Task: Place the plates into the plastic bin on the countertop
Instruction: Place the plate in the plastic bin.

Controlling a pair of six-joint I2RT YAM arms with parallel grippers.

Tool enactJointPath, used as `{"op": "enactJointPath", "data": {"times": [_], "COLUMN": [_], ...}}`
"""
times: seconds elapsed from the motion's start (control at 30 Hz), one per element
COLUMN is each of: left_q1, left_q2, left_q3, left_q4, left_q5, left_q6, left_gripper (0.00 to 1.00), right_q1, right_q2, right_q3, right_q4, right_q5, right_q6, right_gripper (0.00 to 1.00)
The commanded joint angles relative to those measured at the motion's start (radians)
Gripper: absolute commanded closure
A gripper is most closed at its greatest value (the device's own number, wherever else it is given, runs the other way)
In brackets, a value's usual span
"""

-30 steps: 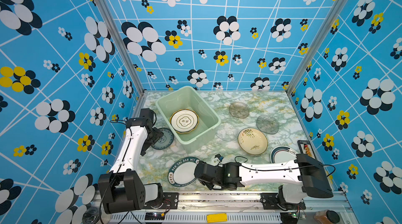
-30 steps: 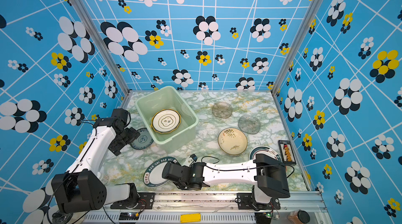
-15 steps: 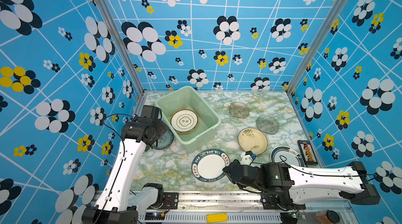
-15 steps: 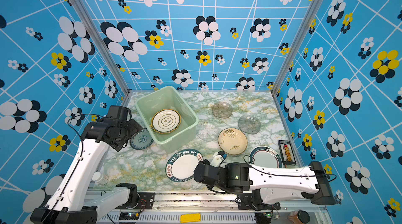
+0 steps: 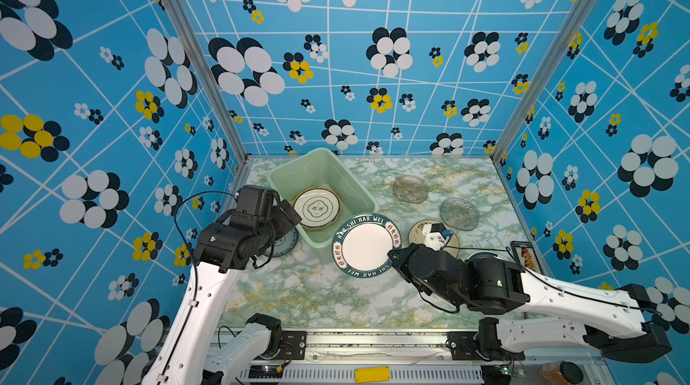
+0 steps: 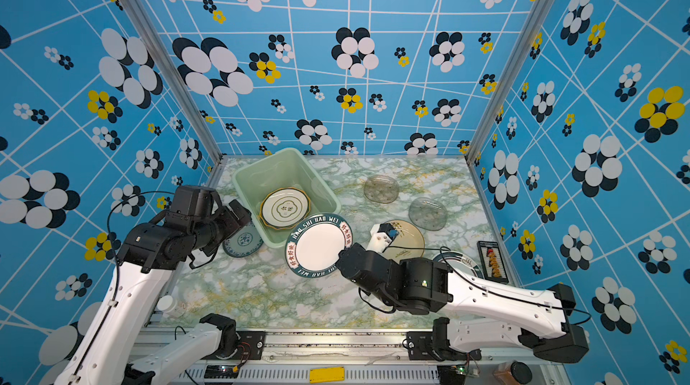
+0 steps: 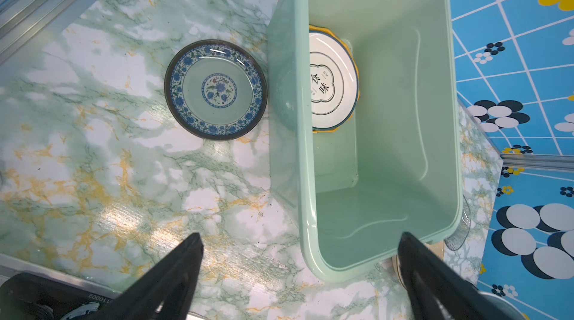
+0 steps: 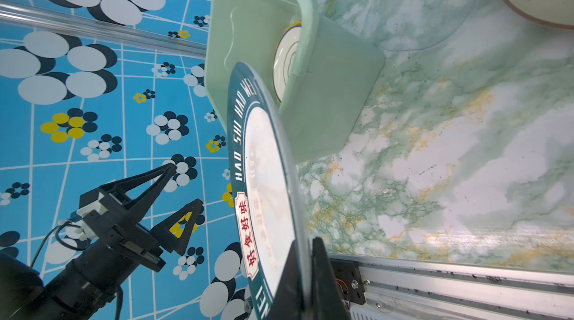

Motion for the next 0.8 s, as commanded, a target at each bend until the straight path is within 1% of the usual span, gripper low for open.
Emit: {"op": "enactJointPath", "data": {"times": [0.0, 0.17, 0.33, 0.43, 0.53, 0.63, 0.77], "left_q1": [-0.007, -0.008, -0.011, -0.011, -0.011, -0.011, -0.011], "left_q2": [-0.010, -0.017, -0.011, 0.011, 0.016, 0.019, 0.029], "left_q3": [0.054, 0.076, 0.080, 0.091, 0.094, 0.097, 0.098], "left_q4": [-0.021, 0.014, 0.101, 0.108, 0.106, 0.106, 0.120], "left_q5": [-0.011, -0.010, 0.020, 0.036, 0.021, 0.023, 0.033], "left_q6": [0.074, 0.098, 0.191, 0.241, 0.263, 0.256, 0.240], "left_gripper": [0.01, 0.01, 0.01, 0.01, 0.01, 0.01, 0.01], "right_q1": [-0.057, -0.186, -0.297, -0.336, -0.357, -0.368, -0.370], "right_q2": [0.048, 0.131, 0.253, 0.337, 0.411, 0.495, 0.621], "right_q3": [0.116, 0.197, 0.268, 0.336, 0.408, 0.472, 0.594], "right_q4": [-0.024, 0.010, 0.068, 0.075, 0.079, 0.075, 0.047], "right_q5": [0.004, -0.104, -0.238, -0.291, -0.318, -0.331, -0.337], "right_q6": [-0.161, -0.177, -0.176, -0.187, -0.178, -0.149, -0.124], "right_gripper": [1.00, 1.00, 1.00, 1.00, 1.00, 1.00, 1.00]}}
